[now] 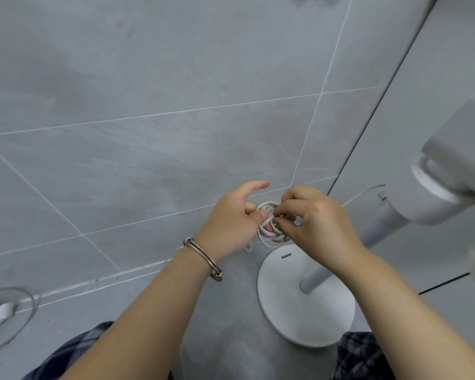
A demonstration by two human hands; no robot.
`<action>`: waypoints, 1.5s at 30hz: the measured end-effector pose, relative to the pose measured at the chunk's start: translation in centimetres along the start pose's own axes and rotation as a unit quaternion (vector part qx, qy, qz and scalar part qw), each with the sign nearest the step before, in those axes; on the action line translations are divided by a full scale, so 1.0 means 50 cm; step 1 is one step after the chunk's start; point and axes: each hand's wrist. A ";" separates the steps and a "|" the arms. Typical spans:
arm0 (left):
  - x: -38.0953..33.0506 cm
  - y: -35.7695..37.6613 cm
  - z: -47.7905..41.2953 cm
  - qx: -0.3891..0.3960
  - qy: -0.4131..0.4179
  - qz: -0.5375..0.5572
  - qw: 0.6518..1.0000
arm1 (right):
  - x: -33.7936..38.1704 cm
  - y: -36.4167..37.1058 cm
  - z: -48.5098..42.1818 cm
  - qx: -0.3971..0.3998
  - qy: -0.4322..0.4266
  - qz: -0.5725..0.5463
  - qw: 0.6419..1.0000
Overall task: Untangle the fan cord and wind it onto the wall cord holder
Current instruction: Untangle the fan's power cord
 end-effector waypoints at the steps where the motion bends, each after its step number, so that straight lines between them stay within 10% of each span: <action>1: -0.001 0.002 0.001 -0.009 -0.003 0.008 1.000 | 0.001 -0.001 0.000 -0.008 -0.001 0.006 1.000; 13: 0.006 0.014 -0.010 -0.071 -0.033 -0.050 0.996 | 0.010 -0.002 0.002 -0.089 0.142 -0.051 0.985; 21: -0.017 0.037 -0.001 0.084 -0.204 0.245 0.944 | 0.009 -0.007 -0.012 -0.106 0.301 -0.206 0.925; 31: 0.010 0.036 -0.011 -0.008 -0.139 0.150 0.979 | 0.002 -0.018 -0.014 0.042 0.141 -0.152 0.977; 45: 0.003 0.045 0.005 0.049 -0.184 0.231 0.954 | 0.001 -0.003 -0.004 -0.094 0.107 -0.059 0.988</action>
Point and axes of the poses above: each hand's wrist, its own z-axis away from the middle knuckle, its own y-axis out of the palm, x = y × z, and after that the axes turned 6 degrees about -y, right-handed
